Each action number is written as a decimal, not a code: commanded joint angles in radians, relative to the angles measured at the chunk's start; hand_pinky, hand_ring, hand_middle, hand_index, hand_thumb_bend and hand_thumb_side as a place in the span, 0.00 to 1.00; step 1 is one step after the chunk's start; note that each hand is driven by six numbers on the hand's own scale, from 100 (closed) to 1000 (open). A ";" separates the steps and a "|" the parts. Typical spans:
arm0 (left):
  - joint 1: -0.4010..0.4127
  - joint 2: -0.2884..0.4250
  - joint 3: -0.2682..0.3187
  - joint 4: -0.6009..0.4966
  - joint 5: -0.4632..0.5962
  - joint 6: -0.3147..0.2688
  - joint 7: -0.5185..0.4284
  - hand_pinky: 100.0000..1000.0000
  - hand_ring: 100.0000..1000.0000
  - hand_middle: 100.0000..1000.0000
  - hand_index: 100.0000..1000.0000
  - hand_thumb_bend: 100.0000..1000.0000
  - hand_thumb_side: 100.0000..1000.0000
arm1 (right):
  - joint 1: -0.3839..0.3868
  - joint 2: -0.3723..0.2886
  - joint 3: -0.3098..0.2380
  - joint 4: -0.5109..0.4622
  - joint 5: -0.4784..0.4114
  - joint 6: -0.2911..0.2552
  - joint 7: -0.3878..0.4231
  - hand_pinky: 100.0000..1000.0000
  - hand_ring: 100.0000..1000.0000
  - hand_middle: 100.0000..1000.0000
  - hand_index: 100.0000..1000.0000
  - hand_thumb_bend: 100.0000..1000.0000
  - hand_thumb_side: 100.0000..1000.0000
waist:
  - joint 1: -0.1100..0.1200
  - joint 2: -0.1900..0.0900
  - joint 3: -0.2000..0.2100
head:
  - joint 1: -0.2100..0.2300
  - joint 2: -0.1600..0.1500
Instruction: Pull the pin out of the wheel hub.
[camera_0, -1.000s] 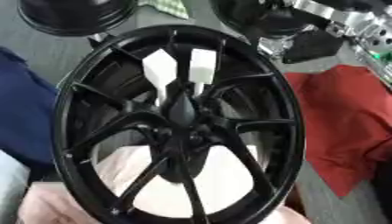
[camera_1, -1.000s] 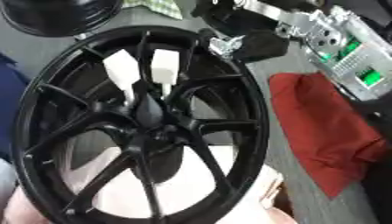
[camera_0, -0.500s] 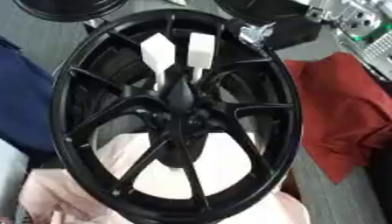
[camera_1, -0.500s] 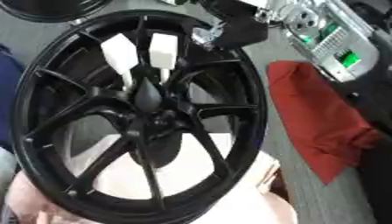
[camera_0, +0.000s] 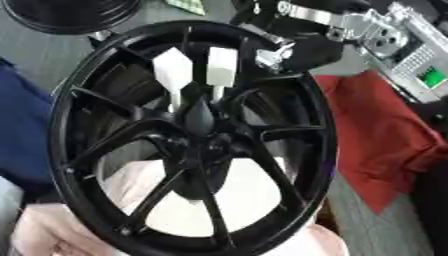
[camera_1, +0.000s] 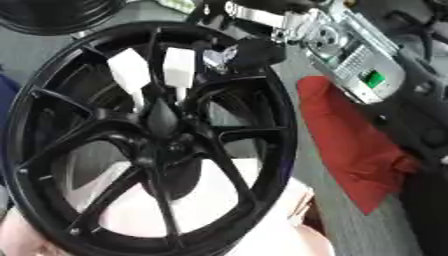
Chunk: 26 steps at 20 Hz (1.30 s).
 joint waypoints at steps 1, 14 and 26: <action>-0.005 0.008 0.004 -0.012 0.001 -0.002 0.000 0.65 0.43 0.49 0.67 0.48 0.38 | -0.016 -0.022 -0.010 -0.016 -0.012 0.004 -0.004 0.78 0.88 0.85 0.87 0.00 0.62 | 0.004 -0.014 -0.002 | 0.004 -0.021; -0.007 0.006 0.005 -0.007 0.005 -0.002 0.002 0.65 0.43 0.49 0.67 0.48 0.38 | -0.036 -0.020 -0.003 -0.016 -0.077 0.021 -0.033 0.75 0.88 0.84 0.88 0.00 0.78 | -0.004 -0.016 0.003 | 0.011 -0.007; -0.003 -0.011 -0.002 0.014 0.011 -0.002 -0.004 0.65 0.43 0.48 0.67 0.48 0.38 | -0.033 -0.079 -0.031 -0.016 0.057 -0.044 0.049 0.84 0.88 0.79 0.87 0.00 0.58 | -0.023 -0.039 0.045 | -0.048 0.056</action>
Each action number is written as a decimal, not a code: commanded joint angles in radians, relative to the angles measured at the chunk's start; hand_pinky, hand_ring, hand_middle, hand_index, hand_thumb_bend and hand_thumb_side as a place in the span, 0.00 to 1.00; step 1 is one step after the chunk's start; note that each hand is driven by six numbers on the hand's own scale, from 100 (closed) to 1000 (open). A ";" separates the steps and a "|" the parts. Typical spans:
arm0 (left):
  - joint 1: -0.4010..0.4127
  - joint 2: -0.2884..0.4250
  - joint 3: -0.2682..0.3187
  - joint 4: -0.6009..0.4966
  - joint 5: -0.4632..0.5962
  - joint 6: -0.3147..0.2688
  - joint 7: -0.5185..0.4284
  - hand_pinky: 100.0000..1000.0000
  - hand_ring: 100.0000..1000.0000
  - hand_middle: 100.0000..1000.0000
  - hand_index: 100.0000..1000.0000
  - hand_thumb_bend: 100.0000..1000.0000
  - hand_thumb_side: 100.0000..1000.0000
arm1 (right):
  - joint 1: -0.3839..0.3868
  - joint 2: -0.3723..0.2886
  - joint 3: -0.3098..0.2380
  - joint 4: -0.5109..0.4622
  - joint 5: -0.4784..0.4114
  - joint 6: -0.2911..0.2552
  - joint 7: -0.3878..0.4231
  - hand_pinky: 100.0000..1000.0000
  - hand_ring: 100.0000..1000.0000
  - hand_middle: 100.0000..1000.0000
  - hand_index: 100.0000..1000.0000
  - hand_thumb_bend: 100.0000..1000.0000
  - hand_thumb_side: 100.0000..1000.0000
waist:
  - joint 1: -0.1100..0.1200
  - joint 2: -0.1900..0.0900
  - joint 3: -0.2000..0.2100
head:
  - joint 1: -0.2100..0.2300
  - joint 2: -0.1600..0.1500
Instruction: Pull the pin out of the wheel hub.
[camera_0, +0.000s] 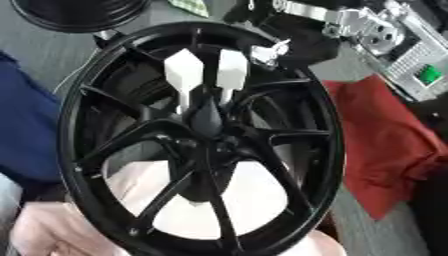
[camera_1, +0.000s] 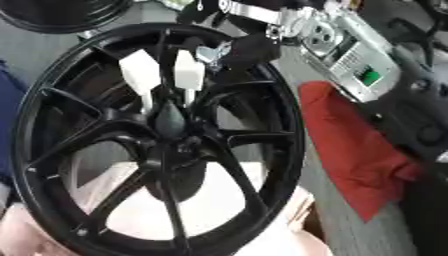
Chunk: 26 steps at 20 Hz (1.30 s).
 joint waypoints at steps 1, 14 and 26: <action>-0.003 0.005 -0.003 -0.004 0.004 -0.003 -0.005 0.65 0.43 0.48 0.67 0.48 0.38 | -0.008 -0.059 -0.032 -0.015 0.051 -0.044 0.021 0.85 0.88 0.79 0.87 0.00 0.57 | 0.003 -0.030 0.005 | -0.020 0.008; 0.000 -0.002 -0.006 0.013 0.005 -0.004 -0.010 0.65 0.43 0.48 0.67 0.48 0.38 | 0.001 -0.063 -0.042 -0.015 -0.007 -0.117 0.137 0.81 0.88 0.81 0.90 0.00 0.74 | -0.002 -0.041 0.012 | -0.030 0.007; -0.004 -0.009 -0.009 0.021 0.004 -0.005 -0.012 0.65 0.43 0.48 0.67 0.48 0.38 | -0.003 -0.035 -0.027 -0.015 0.079 -0.077 0.150 0.83 0.88 0.81 0.92 0.15 0.64 | -0.009 -0.035 0.017 | -0.041 0.016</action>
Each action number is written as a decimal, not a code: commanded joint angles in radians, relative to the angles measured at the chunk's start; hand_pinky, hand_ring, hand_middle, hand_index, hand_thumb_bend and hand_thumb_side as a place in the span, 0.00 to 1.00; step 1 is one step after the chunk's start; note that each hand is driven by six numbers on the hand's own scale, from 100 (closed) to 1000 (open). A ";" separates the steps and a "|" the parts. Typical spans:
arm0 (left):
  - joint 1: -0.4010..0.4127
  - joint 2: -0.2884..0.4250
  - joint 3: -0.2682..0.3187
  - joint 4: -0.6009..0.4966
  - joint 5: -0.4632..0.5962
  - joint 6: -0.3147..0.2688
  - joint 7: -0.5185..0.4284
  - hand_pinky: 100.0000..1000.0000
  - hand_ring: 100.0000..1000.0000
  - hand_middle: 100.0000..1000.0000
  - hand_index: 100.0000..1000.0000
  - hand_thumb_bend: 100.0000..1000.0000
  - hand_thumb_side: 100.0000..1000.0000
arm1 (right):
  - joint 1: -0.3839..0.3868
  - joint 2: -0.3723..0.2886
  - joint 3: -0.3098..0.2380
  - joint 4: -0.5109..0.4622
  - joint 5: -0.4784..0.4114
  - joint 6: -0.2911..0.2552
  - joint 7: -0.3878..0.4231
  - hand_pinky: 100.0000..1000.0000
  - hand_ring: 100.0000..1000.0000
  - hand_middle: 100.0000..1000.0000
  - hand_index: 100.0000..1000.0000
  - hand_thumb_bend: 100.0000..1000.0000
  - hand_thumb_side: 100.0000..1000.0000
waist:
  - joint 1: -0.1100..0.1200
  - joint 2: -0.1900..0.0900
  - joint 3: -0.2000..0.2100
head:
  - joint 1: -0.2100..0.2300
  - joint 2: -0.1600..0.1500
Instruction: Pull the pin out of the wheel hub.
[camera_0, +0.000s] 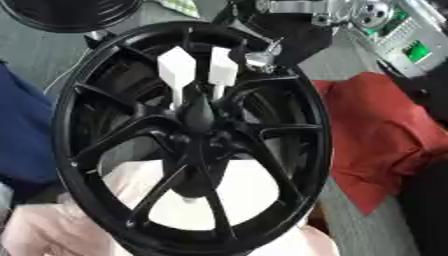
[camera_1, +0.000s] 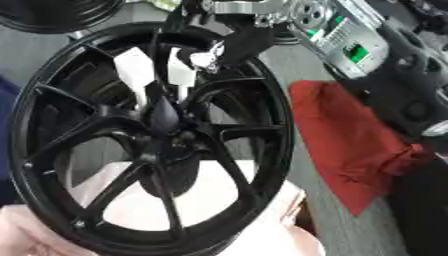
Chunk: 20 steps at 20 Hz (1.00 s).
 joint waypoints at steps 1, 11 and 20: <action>-0.006 0.007 0.002 -0.010 0.004 -0.003 -0.004 0.65 0.43 0.48 0.67 0.48 0.38 | -0.012 -0.013 -0.004 -0.013 0.040 0.004 0.003 0.83 0.88 0.81 0.92 0.18 0.63 | 0.002 -0.015 0.002 | -0.005 0.004; -0.008 0.001 0.001 -0.007 0.006 -0.005 -0.002 0.65 0.43 0.48 0.67 0.49 0.37 | -0.010 0.005 0.002 -0.013 0.106 0.012 0.011 0.83 0.87 0.76 0.91 0.22 0.60 | -0.004 -0.011 0.003 | -0.008 0.009; -0.009 -0.002 0.000 -0.007 0.003 -0.005 -0.001 0.65 0.43 0.48 0.67 0.49 0.37 | -0.007 0.019 0.002 -0.013 0.136 0.062 0.004 0.82 0.87 0.72 0.90 0.22 0.61 | -0.009 -0.005 0.002 | -0.017 0.008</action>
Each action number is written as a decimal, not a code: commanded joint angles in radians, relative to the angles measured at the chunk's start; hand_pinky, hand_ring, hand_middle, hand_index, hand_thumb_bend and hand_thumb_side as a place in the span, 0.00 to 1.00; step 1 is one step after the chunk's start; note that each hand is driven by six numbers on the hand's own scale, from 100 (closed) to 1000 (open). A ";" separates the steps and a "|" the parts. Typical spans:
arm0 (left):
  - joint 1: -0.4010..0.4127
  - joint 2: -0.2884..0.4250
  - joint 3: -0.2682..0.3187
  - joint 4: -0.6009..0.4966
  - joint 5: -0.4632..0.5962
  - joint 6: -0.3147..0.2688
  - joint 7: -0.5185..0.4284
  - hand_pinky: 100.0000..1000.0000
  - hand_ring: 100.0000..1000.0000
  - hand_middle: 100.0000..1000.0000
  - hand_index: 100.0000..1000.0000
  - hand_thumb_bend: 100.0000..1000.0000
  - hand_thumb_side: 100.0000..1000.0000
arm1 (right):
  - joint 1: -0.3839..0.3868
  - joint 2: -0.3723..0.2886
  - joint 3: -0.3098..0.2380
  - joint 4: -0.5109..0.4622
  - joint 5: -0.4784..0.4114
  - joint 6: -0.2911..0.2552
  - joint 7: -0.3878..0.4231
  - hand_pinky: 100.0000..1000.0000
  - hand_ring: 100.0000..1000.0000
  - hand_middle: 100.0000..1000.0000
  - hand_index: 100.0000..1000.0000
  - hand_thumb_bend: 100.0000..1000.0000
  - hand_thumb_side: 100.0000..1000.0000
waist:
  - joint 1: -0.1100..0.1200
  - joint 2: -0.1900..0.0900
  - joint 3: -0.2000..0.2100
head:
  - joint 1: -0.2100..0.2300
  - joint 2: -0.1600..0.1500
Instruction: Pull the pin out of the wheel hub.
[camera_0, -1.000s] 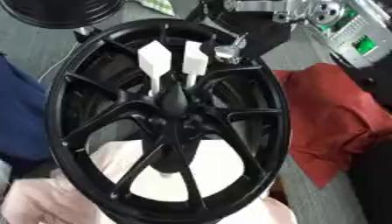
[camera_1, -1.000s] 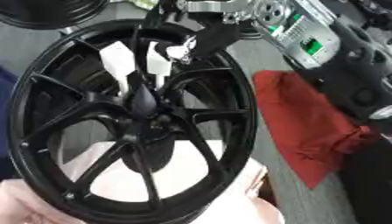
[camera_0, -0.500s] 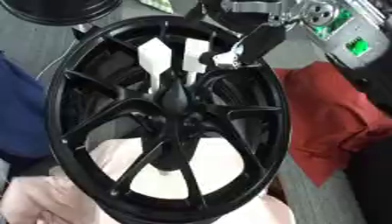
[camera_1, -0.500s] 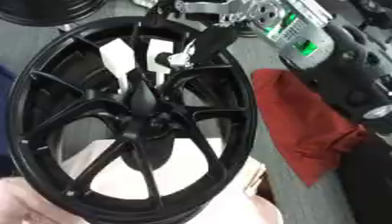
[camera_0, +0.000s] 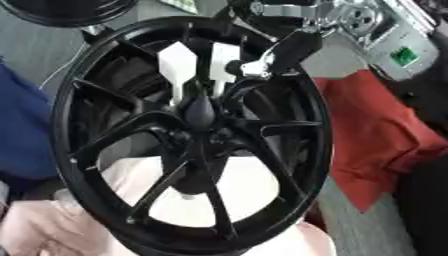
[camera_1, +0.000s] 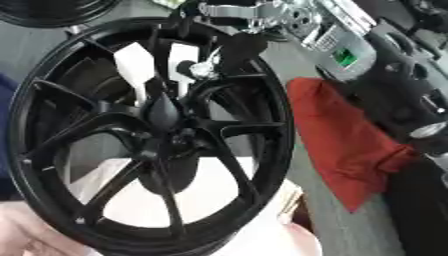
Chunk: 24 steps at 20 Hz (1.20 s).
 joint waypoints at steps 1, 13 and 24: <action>-0.008 0.006 0.001 -0.012 0.002 -0.003 -0.001 0.65 0.43 0.48 0.67 0.49 0.37 | -0.007 -0.017 -0.009 -0.013 0.022 0.019 -0.005 0.82 0.87 0.72 0.90 0.22 0.61 | 0.003 -0.011 -0.001 | -0.007 0.002; -0.007 0.003 0.002 -0.014 0.000 -0.003 0.001 0.65 0.43 0.48 0.67 0.49 0.37 | 0.002 -0.006 -0.006 -0.013 0.074 0.033 -0.003 0.83 0.87 0.72 0.90 0.24 0.61 | 0.001 0.001 -0.002 | -0.014 0.000; -0.006 0.000 0.002 -0.015 -0.002 -0.001 0.001 0.64 0.42 0.48 0.67 0.49 0.37 | 0.007 -0.002 -0.008 -0.013 0.098 0.063 -0.012 0.83 0.87 0.73 0.90 0.23 0.62 | 0.002 0.012 -0.002 | -0.021 0.000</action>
